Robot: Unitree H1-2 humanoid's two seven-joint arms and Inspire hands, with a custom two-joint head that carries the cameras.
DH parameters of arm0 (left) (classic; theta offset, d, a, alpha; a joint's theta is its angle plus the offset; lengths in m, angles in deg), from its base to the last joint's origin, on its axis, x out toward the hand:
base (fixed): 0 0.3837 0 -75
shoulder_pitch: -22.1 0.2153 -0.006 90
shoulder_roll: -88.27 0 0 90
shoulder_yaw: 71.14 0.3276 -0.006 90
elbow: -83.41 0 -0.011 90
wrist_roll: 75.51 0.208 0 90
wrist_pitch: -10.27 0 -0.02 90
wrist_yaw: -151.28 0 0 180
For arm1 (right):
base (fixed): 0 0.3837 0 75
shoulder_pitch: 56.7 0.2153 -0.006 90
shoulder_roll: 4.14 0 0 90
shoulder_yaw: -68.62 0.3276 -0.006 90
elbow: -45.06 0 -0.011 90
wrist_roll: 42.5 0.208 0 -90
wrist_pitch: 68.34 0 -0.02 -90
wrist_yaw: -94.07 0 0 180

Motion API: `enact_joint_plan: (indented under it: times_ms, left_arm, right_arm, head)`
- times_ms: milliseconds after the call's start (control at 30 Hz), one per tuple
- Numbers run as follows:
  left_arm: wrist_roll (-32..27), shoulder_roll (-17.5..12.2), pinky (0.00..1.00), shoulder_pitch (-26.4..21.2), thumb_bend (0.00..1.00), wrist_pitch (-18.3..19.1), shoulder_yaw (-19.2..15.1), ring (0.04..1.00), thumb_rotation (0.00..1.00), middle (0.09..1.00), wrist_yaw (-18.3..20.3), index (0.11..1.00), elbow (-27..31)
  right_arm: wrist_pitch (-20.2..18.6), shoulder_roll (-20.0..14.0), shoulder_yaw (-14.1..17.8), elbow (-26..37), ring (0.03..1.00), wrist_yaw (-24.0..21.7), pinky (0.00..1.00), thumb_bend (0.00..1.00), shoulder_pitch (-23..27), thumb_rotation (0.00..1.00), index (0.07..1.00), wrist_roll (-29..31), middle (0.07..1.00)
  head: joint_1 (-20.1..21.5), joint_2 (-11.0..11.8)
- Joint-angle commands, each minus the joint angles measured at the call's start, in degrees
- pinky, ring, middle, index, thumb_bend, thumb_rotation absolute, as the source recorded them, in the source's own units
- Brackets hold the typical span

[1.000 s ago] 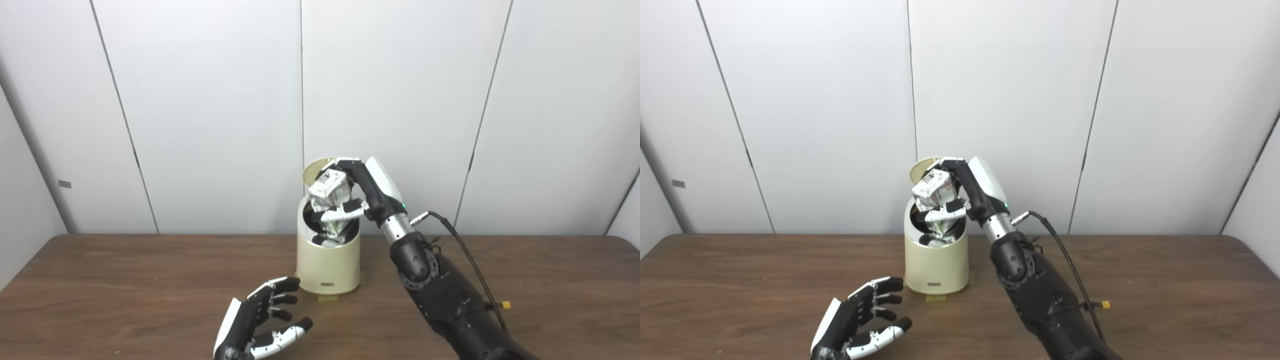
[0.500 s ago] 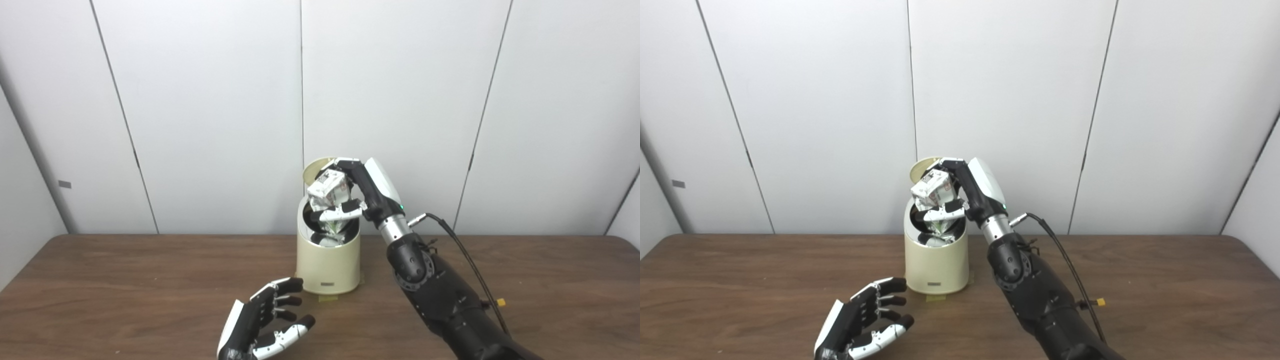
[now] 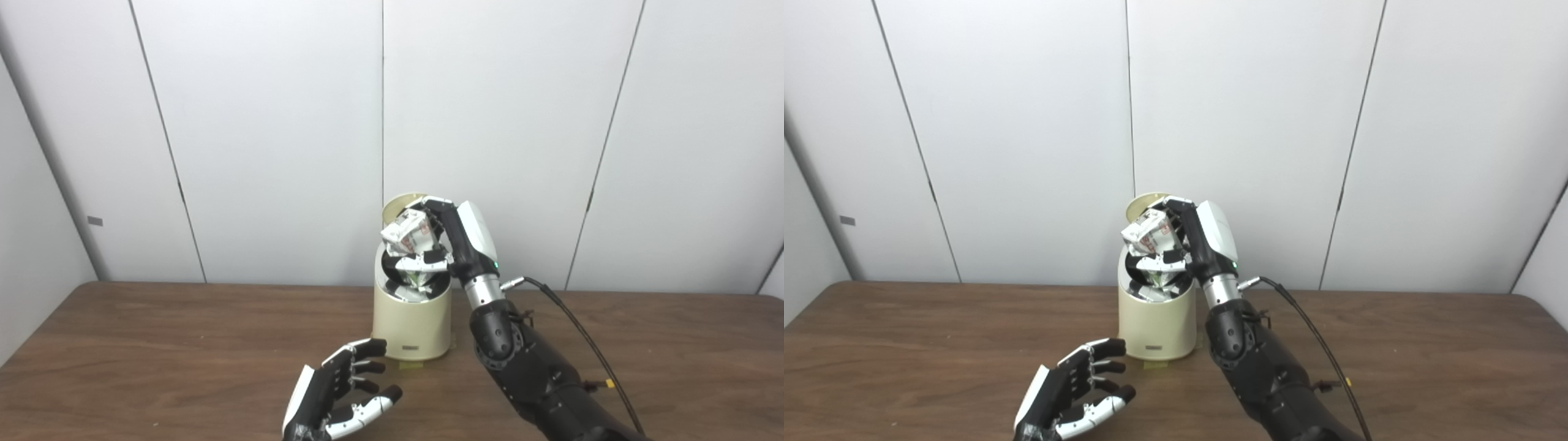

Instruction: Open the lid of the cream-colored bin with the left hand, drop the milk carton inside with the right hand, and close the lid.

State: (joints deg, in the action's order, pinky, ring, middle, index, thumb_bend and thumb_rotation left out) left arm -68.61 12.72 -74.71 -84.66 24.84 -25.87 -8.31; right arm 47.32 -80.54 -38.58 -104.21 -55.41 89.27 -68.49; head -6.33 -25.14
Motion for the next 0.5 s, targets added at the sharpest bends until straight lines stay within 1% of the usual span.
enact_joint_plan:
  times_ms: [0, 133, 267, 467]
  left_arm:
    - [-0.2, 0.4, 0.61, -1.5, 0.66, -0.4, 0.0, 0.720, 0.17, 0.781, -0.3, 0.758, 2.0]
    - [-0.4, 0.4, 0.60, -1.5, 0.65, -0.6, -0.1, 0.718, 0.15, 0.777, -0.2, 0.756, 2.1]
    - [-0.5, 0.2, 0.61, -1.6, 0.65, -0.3, -0.2, 0.720, 0.16, 0.777, 0.0, 0.757, 2.1]
    - [-0.2, 0.1, 0.60, -1.6, 0.66, -0.6, -0.1, 0.713, 0.17, 0.774, -0.1, 0.753, 1.9]
  right_arm:
    - [1.3, -0.2, -0.4, -0.3, 0.337, 1.1, 0.27, 0.52, 4.3, 0.00, 0.524, -0.1, 0.437]
    - [1.2, -0.6, -1.7, -0.7, 0.339, 1.5, 0.28, 0.52, 4.5, 0.00, 0.522, 0.2, 0.439]
    - [1.2, -0.9, -2.8, -1.2, 0.341, 2.6, 0.28, 0.52, 4.7, 0.00, 0.522, 0.0, 0.442]
    - [1.3, -2.0, -6.1, -0.9, 0.349, 6.3, 0.29, 0.52, 4.7, 0.00, 0.519, -0.3, 0.443]
  head:
    - [0.0, -0.1]
    - [0.1, -0.3]
    - [0.1, -0.6]
    - [0.1, -0.7]
